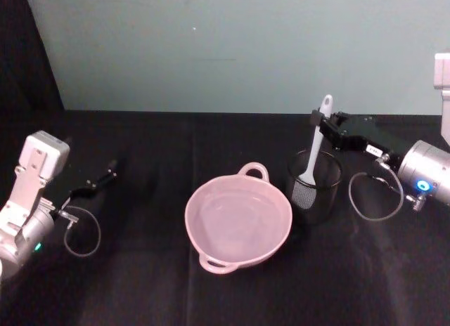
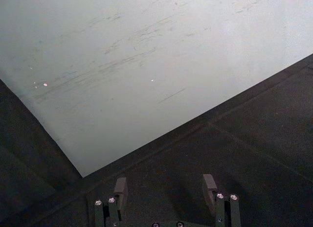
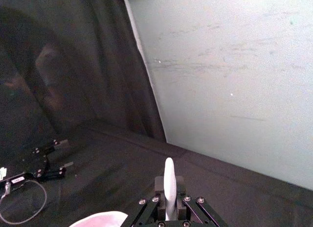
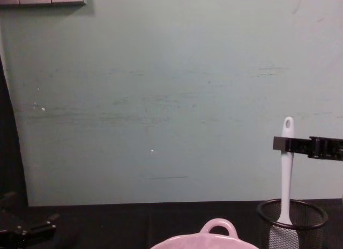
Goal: Use the one hand to pick up the spoon and stir the clear water in the bowl.
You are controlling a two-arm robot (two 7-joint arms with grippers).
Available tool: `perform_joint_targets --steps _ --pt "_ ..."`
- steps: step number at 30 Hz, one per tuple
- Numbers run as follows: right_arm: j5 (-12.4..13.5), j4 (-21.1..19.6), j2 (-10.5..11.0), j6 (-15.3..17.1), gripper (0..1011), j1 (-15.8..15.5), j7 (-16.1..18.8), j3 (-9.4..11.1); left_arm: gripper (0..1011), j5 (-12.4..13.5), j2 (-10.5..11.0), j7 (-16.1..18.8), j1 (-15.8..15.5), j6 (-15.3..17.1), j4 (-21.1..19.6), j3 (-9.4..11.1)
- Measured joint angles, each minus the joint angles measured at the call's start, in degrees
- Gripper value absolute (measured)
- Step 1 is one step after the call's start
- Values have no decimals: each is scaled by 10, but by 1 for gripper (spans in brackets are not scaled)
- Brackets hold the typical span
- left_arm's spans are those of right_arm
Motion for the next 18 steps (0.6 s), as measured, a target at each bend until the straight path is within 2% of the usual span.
perform_joint_targets --steps 11,18 --pt "31 32 -2 1 116 1 2 -6 1005 0 0 0 0 0 0 0" --pt "60 57 -9 -10 116 1 13 -5 1005 0 0 0 0 0 0 0"
